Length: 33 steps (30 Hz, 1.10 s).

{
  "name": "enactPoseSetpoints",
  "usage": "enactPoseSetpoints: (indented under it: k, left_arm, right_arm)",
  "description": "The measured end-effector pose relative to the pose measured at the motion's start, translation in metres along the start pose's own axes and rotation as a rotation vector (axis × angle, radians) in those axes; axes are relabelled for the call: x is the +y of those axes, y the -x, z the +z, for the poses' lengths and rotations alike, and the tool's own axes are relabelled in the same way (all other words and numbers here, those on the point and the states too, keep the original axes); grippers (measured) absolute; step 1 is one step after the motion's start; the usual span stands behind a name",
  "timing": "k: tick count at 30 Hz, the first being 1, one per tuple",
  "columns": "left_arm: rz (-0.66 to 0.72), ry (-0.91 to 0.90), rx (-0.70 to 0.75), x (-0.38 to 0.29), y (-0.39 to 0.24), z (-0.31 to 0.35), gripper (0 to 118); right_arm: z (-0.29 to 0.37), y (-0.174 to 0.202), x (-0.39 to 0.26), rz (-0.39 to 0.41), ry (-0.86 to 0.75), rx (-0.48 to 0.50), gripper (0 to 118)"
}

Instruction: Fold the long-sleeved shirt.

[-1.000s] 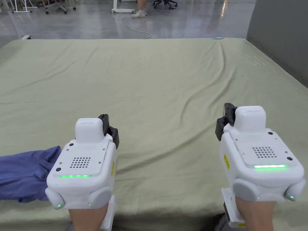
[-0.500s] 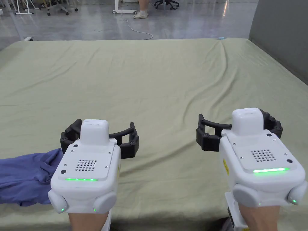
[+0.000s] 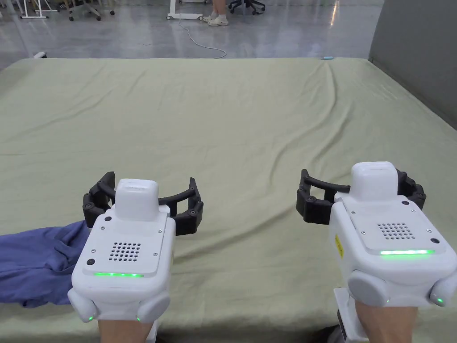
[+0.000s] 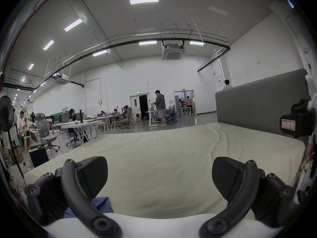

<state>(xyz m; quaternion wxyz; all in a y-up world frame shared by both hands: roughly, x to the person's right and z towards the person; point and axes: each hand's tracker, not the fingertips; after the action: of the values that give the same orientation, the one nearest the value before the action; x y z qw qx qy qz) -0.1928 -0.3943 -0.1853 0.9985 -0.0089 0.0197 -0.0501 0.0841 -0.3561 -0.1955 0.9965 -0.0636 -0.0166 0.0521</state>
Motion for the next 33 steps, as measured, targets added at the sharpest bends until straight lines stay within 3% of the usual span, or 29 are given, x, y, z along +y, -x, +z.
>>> enactPoseSetpoints:
  k: [33]
  left_arm:
    - [0.07, 0.033, 0.019, 0.007, 0.011, 0.004, 118]
  right_arm:
    - [0.002, 0.002, 0.005, 0.0, -0.002, -0.008, 118]
